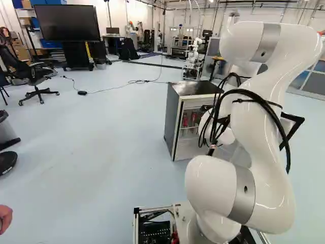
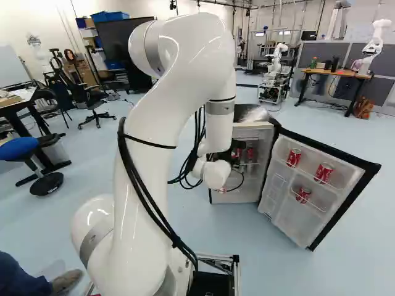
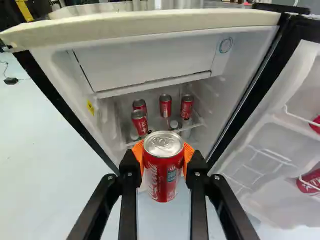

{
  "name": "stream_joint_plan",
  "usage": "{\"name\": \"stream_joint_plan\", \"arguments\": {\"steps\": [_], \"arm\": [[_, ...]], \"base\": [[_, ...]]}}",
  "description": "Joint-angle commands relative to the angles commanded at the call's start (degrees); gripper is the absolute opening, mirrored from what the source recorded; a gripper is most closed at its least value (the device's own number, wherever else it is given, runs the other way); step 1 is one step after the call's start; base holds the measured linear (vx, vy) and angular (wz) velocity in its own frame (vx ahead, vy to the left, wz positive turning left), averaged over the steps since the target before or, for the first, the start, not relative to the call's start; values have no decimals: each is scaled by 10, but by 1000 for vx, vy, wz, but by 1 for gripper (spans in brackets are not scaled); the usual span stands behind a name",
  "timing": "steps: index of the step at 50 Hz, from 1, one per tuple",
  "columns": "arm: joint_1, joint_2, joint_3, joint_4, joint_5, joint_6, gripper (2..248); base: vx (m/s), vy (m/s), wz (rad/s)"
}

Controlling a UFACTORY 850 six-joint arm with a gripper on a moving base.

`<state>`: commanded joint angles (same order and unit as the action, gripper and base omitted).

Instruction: Grab a drink from the fridge

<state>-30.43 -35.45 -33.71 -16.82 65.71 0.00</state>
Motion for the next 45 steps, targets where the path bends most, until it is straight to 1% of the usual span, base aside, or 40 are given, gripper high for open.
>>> {"name": "stream_joint_plan", "arguments": {"steps": [45], "arm": [[0, 84, 32, 0, 0, 0, 96]], "base": [[0, 0, 0]]}}
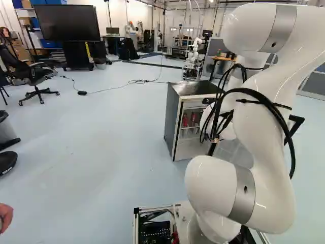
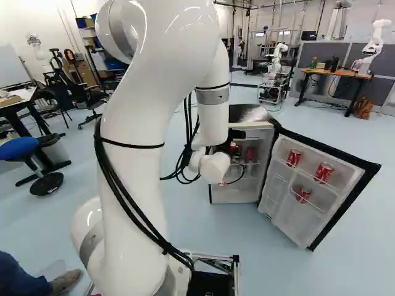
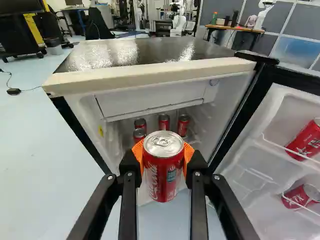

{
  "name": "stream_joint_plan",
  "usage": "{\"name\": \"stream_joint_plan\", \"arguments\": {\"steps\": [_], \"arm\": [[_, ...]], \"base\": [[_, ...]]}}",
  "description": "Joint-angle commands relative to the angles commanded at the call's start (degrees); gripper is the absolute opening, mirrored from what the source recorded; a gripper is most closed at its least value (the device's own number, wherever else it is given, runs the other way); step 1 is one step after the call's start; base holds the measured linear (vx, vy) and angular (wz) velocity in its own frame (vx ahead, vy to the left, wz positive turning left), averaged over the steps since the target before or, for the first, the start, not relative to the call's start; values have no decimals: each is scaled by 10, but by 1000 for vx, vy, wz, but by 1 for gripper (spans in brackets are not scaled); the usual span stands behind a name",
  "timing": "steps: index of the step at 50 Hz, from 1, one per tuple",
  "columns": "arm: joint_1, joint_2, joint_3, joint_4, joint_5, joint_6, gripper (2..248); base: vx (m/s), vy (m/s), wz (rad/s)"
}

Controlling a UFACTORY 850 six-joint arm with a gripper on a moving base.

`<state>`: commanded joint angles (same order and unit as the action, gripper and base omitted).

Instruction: Grab a drink from the fridge

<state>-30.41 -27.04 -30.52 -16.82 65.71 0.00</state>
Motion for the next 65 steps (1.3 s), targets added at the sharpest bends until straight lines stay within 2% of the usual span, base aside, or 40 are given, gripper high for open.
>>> {"name": "stream_joint_plan", "arguments": {"steps": [65], "arm": [[3, 105, 20, 0, -8, 0, 96]], "base": [[0, 0, 0]]}}
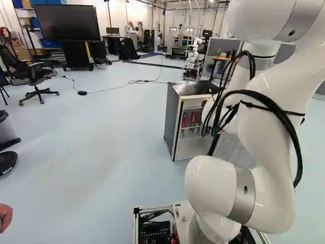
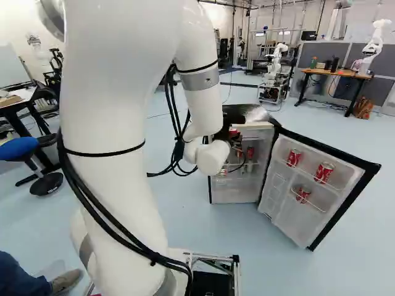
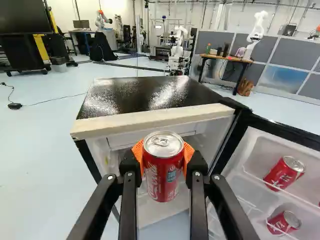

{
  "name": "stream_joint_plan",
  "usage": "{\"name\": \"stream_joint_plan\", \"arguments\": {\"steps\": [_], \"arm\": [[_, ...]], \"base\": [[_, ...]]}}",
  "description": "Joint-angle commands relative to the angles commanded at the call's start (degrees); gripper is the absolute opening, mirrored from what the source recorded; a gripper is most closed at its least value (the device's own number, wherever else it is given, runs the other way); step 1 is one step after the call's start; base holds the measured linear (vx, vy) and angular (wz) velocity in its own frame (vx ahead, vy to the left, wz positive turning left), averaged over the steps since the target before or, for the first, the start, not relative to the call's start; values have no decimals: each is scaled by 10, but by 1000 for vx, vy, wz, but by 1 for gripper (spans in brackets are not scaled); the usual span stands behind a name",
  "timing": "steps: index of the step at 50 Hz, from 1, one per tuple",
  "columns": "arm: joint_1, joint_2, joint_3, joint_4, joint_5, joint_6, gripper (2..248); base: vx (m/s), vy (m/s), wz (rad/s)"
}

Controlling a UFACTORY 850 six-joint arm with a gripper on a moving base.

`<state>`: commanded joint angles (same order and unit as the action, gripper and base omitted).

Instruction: Grab a drink from the fridge

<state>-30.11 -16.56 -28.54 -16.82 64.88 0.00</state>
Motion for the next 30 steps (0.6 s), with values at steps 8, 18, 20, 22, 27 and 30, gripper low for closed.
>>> {"name": "stream_joint_plan", "arguments": {"steps": [8, 18, 20, 22, 27, 30], "arm": [[3, 6, -6, 0, -6, 0, 96], [7, 11, -17, 0, -15, 0, 96], [8, 11, -19, 0, -16, 0, 96], [9, 12, -22, 0, -18, 0, 96], [11, 13, -29, 0, -22, 0, 96], [12, 13, -33, 0, -25, 0, 96]], "base": [[0, 0, 0], [0, 0, 0], [0, 0, 0], [0, 0, 0], [0, 0, 0], [0, 0, 0]]}}
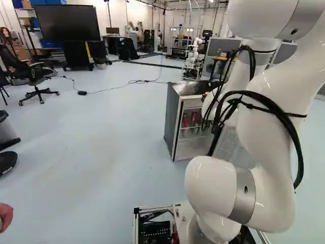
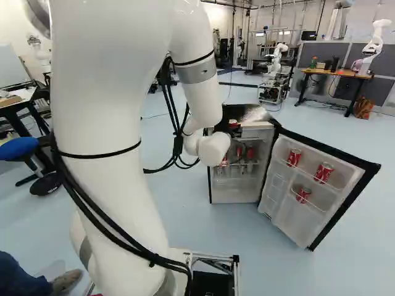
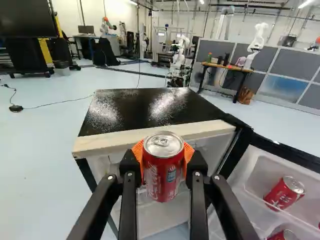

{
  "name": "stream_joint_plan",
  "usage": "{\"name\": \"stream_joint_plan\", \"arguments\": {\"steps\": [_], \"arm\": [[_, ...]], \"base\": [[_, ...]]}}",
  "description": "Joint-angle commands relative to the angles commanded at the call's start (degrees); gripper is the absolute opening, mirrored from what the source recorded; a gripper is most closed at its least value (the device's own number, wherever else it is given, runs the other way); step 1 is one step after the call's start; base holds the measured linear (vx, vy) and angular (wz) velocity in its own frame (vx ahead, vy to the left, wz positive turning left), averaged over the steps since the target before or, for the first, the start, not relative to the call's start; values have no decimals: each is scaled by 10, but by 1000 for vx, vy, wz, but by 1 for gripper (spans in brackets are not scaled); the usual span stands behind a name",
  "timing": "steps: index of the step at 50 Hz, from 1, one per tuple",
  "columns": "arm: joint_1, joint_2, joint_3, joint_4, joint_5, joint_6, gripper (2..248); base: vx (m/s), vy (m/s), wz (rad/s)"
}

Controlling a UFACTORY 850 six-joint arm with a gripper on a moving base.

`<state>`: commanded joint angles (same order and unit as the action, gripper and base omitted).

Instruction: Grab a drink from the fridge

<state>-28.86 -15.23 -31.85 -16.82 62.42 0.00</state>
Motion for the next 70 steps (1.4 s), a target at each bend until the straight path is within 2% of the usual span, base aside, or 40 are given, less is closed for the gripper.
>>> {"name": "stream_joint_plan", "arguments": {"steps": [38, 70], "arm": [[18, -2, -60, 0, -31, 0, 96], [35, -56, -130, 0, -58, 0, 96]], "base": [[0, 0, 0], [0, 0, 0]]}}
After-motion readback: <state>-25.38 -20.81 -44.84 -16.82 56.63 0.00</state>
